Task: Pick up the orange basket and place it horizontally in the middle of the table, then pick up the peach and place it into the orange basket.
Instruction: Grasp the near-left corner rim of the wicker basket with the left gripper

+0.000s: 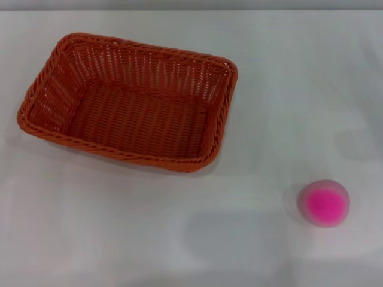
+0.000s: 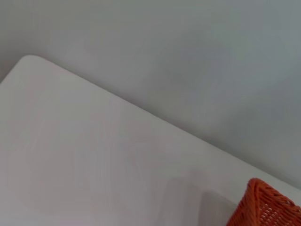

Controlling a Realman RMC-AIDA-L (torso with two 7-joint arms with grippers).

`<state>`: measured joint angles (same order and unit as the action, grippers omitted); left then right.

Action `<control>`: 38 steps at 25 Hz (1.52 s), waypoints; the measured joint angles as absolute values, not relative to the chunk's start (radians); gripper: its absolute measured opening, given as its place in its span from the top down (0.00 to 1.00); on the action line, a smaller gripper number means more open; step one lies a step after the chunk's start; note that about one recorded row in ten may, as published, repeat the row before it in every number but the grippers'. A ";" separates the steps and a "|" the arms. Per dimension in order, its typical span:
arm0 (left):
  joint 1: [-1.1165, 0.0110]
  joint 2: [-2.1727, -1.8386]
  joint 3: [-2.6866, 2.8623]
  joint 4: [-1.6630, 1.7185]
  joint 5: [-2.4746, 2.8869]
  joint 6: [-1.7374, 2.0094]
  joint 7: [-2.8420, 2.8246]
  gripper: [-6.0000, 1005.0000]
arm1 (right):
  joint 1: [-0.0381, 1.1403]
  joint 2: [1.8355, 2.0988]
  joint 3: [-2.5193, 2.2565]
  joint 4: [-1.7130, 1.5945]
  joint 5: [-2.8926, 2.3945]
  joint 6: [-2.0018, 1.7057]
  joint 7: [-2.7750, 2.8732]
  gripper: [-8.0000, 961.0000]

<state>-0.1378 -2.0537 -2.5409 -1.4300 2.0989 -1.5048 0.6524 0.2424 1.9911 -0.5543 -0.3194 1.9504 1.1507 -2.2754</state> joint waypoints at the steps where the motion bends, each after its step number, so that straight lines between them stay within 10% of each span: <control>1: -0.138 -2.054 -2.541 -1.430 2.099 -1.505 0.652 0.25 | 0.243 1.991 -0.555 -0.320 1.950 1.150 -2.270 0.09; 38: -0.641 -1.881 -2.572 -1.478 2.527 -1.909 0.463 0.25 | 0.211 1.959 -0.557 -0.324 1.884 1.137 -2.193 0.09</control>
<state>-0.6410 -1.8814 -2.5720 -1.4782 2.5267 -1.9085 0.4625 0.2106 1.9588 -0.5570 -0.3237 1.8840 1.1366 -2.1930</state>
